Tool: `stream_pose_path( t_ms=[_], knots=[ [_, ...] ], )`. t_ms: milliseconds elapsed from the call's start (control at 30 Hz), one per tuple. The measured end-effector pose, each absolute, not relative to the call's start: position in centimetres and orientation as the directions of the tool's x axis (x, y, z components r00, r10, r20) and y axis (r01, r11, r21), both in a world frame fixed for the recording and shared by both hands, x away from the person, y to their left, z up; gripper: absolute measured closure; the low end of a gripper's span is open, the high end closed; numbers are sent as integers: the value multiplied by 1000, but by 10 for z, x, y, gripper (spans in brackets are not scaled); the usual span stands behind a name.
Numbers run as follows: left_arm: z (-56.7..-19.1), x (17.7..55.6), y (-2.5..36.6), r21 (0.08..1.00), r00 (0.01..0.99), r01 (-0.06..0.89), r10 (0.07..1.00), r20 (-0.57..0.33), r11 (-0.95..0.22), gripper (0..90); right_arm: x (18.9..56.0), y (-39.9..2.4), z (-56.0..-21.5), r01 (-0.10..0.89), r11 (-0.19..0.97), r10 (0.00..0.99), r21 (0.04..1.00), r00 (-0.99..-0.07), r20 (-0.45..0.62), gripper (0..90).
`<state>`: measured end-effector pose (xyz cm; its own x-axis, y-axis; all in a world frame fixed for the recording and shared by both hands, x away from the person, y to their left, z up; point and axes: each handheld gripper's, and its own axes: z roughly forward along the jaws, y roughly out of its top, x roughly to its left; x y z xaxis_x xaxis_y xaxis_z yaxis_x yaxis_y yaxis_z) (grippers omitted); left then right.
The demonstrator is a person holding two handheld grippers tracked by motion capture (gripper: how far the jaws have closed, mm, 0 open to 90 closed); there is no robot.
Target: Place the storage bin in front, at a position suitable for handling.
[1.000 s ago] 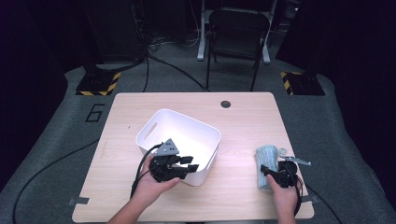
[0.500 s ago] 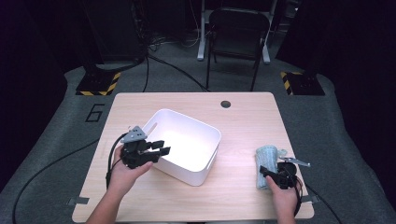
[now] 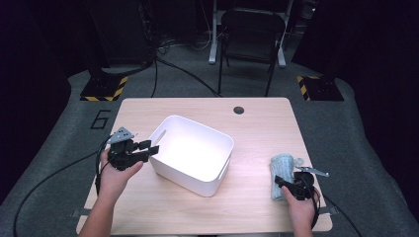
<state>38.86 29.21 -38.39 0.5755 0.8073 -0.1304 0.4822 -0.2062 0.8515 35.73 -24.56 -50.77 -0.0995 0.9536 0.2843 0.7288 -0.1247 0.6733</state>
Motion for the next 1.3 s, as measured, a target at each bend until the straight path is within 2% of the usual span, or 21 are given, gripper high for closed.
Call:
stream_pose_path(
  t_ms=[433, 533, 767, 1033, 1300],
  knots=[
    [-399, 410, 303, 848, 473, 495, 877, -83, -187, 564, 355, -246, -508, 726, -138, 951, 674, -92, 294, 491],
    [-405, 417, 305, 837, 464, 523, 878, -120, -161, 593, 355, -246, -508, 726, -138, 951, 674, -92, 294, 491],
    [-413, 429, 306, 826, 475, 543, 866, -154, -152, 651, 355, -246, -509, 724, -137, 952, 676, -93, 292, 490],
    [-417, 431, 297, 809, 500, 557, 854, -145, -189, 753, 355, -246, -509, 724, -137, 952, 676, -93, 292, 488],
    [-416, 421, 294, 808, 491, 553, 863, -120, -202, 752, 355, -247, -509, 725, -137, 951, 675, -96, 295, 488]
  ],
)
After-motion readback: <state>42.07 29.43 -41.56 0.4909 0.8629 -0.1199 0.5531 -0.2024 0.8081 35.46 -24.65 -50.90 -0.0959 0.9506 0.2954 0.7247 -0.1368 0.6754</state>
